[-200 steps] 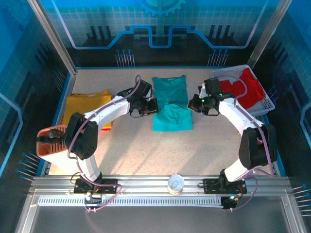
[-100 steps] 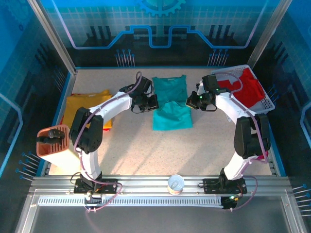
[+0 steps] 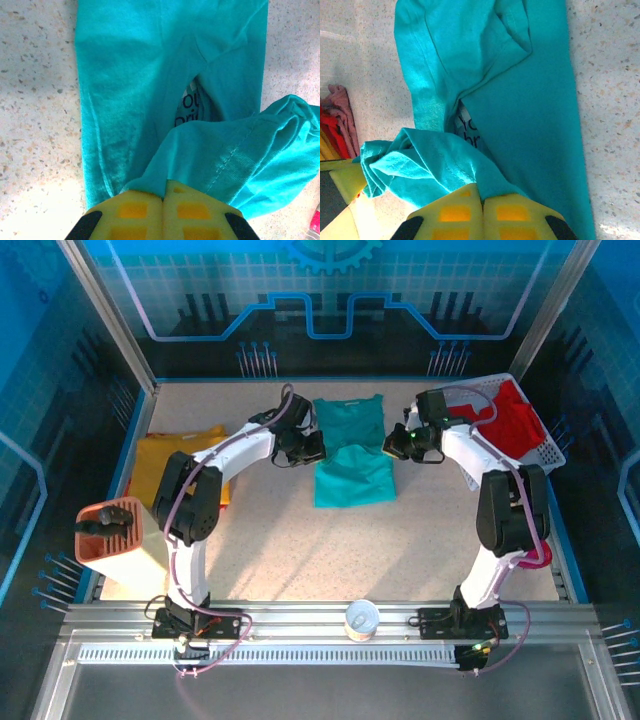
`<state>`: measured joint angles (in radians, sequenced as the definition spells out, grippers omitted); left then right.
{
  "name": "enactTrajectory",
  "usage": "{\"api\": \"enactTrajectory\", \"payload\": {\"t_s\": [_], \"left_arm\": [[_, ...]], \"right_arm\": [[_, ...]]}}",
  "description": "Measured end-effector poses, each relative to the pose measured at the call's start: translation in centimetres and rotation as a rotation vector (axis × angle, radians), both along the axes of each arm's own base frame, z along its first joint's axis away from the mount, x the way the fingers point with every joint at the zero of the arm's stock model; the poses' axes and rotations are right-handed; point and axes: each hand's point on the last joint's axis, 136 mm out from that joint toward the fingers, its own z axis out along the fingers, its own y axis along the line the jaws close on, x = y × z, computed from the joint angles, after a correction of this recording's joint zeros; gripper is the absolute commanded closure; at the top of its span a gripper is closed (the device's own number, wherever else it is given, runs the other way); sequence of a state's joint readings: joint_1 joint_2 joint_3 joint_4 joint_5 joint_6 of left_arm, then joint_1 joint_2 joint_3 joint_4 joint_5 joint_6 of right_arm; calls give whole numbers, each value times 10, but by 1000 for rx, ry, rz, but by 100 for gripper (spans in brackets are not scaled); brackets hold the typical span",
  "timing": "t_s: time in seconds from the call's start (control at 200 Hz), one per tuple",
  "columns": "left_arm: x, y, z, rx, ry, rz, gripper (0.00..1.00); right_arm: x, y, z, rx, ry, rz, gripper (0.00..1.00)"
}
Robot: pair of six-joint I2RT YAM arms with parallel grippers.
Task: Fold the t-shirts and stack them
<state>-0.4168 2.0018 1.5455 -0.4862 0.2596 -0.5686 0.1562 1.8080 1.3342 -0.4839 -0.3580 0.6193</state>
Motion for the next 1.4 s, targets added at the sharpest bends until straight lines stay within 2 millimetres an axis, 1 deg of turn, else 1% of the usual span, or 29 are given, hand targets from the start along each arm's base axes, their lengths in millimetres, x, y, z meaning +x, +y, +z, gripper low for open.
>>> {"api": "enactTrajectory", "payload": {"t_s": [0.175, 0.325, 0.355, 0.41, 0.45, 0.47, 0.495, 0.515, 0.525, 0.565, 0.59, 0.635, 0.74, 0.816, 0.896, 0.951, 1.001, 1.061, 1.096, 1.166, 1.266, 1.326, 1.401], "left_arm": [[15, 1, 0, -5, -15, 2, 99], [23, 1, -3, -6, -22, -5, 95], [25, 0, -3, -6, -23, -4, 93], [27, -1, -7, -5, -20, -6, 86], [28, -2, -9, -7, -17, -9, 77], [29, -2, -11, -4, -17, -17, 72], [30, -2, -14, -5, -13, -17, 66], [31, -2, -15, -5, -10, -15, 61], [31, -3, -16, -5, -9, -17, 58], [33, -2, -21, 0, -7, -25, 50], [34, -1, -24, -1, 0, -19, 47], [38, 2, -28, 4, 0, -18, 44], [46, 15, -34, 7, 8, 11, 40], [52, 27, -34, 8, 11, 36, 40], [56, 39, -31, 6, 5, 59, 40], [51, 45, -29, 2, 4, 72, 41], [42, 47, -24, -3, 8, 75, 41], [28, 43, -17, -15, 8, 68, 41], [20, 38, -11, -27, 6, 60, 41], [3, 20, -1, -60, -5, 33, 41], [-25, -12, 9, -113, -11, -14, 41], [-39, -29, 10, -138, -11, -41, 41], [-51, -45, 7, -165, -2, -57, 41]], "right_arm": [[12, 2, -7, 9, 8, 3, 100], [21, 4, -15, 13, 19, 4, 100], [23, 3, -17, 13, 22, 3, 100], [24, 3, -21, 12, 30, 2, 100], [25, 3, -24, 11, 34, 2, 92], [26, 4, -25, 11, 36, 1, 84], [27, 4, -26, 11, 38, 0, 70], [28, 4, -28, 10, 39, 2, 55], [29, 4, -28, 9, 37, 3, 50], [32, 4, -31, 9, 39, 4, 33], [34, 4, -32, 7, 37, 7, 26], [38, 3, -35, 2, 34, 14, 22], [48, -1, -39, -11, 17, 26, 18], [47, -6, -41, -14, 15, 24, 17], [37, -12, -43, -15, 22, 16, 17], [26, -13, -42, -7, 28, 18, 17], [15, -10, -36, 15, 28, 25, 17], [3, -7, -25, 49, 21, 29, 17], [-4, -4, -18, 69, 12, 31, 17], [-15, 3, -4, 107, -9, 38, 17], [-31, 22, 11, 170, -32, 58, 16], [-41, 33, 12, 208, -30, 66, 16], [-49, 43, 6, 241, -15, 69, 16]]}}
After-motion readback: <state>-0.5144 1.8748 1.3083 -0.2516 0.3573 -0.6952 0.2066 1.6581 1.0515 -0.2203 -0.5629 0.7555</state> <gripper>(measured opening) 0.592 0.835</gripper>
